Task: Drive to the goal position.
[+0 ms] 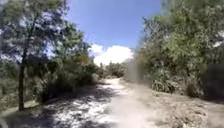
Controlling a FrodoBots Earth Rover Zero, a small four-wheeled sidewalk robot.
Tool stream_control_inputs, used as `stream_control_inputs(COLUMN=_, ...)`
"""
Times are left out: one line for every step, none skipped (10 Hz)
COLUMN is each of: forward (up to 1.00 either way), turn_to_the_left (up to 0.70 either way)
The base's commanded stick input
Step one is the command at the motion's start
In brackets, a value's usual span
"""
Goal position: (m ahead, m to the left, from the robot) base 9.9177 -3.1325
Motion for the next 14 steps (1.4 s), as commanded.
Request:
stream_control_inputs(forward=0.44, turn_to_the_left=0.02)
stream_control_inputs(forward=0.44, turn_to_the_left=0.02)
stream_control_inputs(forward=0.44, turn_to_the_left=0.02)
stream_control_inputs(forward=0.44, turn_to_the_left=0.02)
stream_control_inputs(forward=0.44, turn_to_the_left=0.02)
stream_control_inputs(forward=0.44, turn_to_the_left=0.02)
stream_control_inputs(forward=0.44, turn_to_the_left=0.02)
stream_control_inputs(forward=0.44, turn_to_the_left=0.02)
stream_control_inputs(forward=0.44, turn_to_the_left=0.02)
stream_control_inputs(forward=0.44, turn_to_the_left=0.02)
stream_control_inputs(forward=0.44, turn_to_the_left=0.02)
stream_control_inputs(forward=0.44, turn_to_the_left=0.02)
stream_control_inputs(forward=0.44, turn_to_the_left=0.02)
stream_control_inputs(forward=0.44, turn_to_the_left=0.02)
